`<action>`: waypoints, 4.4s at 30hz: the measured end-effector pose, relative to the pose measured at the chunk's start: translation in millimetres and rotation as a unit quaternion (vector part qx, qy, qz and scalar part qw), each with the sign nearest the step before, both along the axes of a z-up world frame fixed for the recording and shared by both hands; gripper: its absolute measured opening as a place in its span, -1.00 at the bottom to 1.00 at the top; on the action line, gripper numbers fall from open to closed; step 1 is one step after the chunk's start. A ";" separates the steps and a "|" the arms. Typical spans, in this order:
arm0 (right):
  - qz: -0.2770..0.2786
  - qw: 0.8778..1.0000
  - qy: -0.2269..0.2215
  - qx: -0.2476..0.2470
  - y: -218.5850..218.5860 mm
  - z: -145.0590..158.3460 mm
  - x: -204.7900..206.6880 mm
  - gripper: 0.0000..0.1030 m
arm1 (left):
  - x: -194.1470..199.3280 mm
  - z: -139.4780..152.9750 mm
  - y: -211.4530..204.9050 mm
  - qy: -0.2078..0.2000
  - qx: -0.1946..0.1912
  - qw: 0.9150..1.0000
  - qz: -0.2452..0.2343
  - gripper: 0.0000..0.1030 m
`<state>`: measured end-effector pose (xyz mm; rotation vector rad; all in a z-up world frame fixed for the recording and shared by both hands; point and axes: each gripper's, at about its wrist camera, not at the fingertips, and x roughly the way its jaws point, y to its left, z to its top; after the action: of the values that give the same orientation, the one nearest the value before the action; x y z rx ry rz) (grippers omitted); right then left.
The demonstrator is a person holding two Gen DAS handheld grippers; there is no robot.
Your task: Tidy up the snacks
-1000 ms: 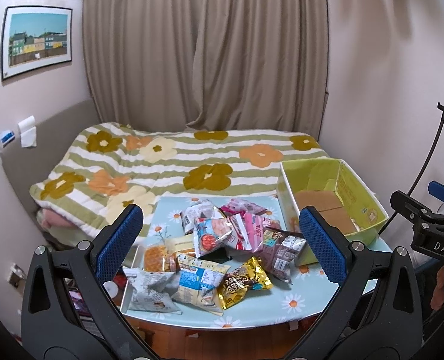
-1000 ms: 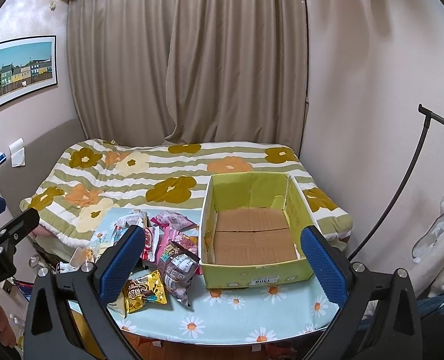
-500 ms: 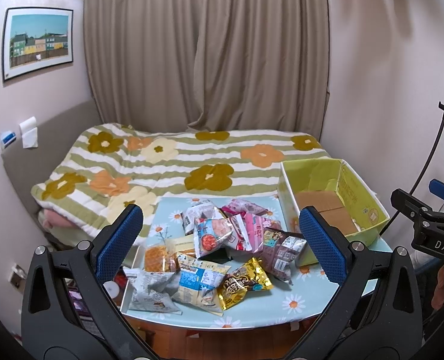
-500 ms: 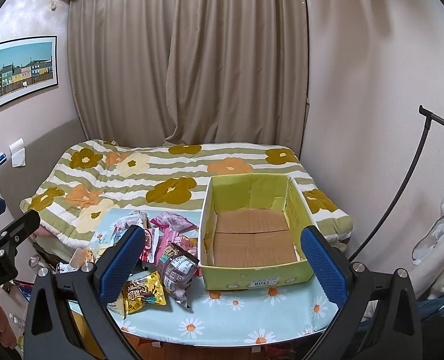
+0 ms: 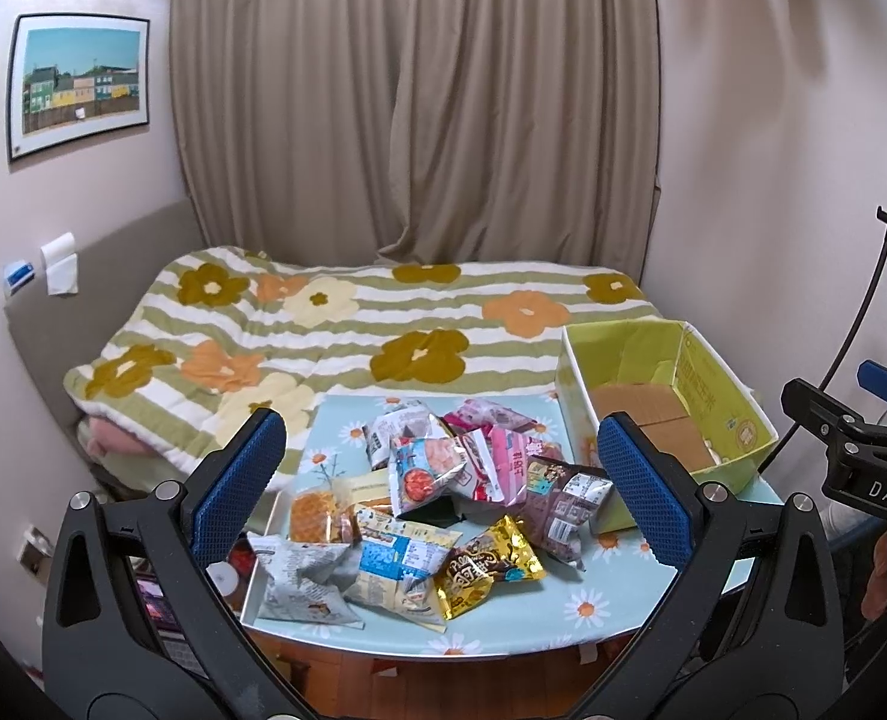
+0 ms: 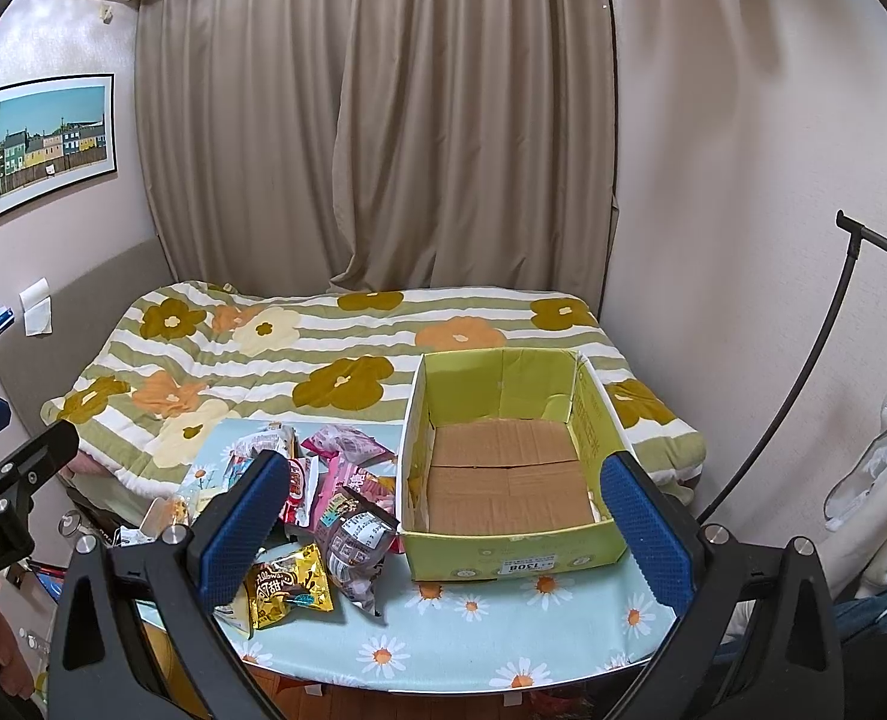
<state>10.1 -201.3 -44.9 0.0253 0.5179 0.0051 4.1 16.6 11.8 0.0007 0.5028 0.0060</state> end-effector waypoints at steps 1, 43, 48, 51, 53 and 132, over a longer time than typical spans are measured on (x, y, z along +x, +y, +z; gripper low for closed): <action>0.000 1.000 0.000 0.000 0.3 0.0 -0.2 0.99 | 0.1 -0.1 -0.2 0.000 0.000 1.000 0.000 1.00; 0.100 0.974 0.183 0.089 43.4 -149.6 69.5 0.99 | 56.8 -165.0 48.4 0.188 -0.010 0.982 -0.021 1.00; 0.070 0.971 0.201 0.109 51.3 -178.0 86.3 0.99 | 83.7 -208.7 51.0 0.221 -0.005 0.973 -0.062 1.00; 0.043 0.972 0.208 0.105 57.8 -190.4 96.2 0.99 | 98.5 -230.0 53.7 0.242 -0.006 0.967 -0.086 0.97; 0.030 0.971 0.212 0.107 60.3 -198.4 101.6 0.99 | 106.1 -240.2 56.2 0.252 -0.002 0.963 -0.095 0.96; 0.020 0.993 0.099 0.067 -20.9 -63.4 135.3 0.03 | 182.8 -78.1 -35.1 0.098 -0.028 0.978 -0.182 0.09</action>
<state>145.5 -222.2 -108.2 0.1479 0.7155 0.0771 186.9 -18.5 -66.3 0.0383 0.6943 -0.3693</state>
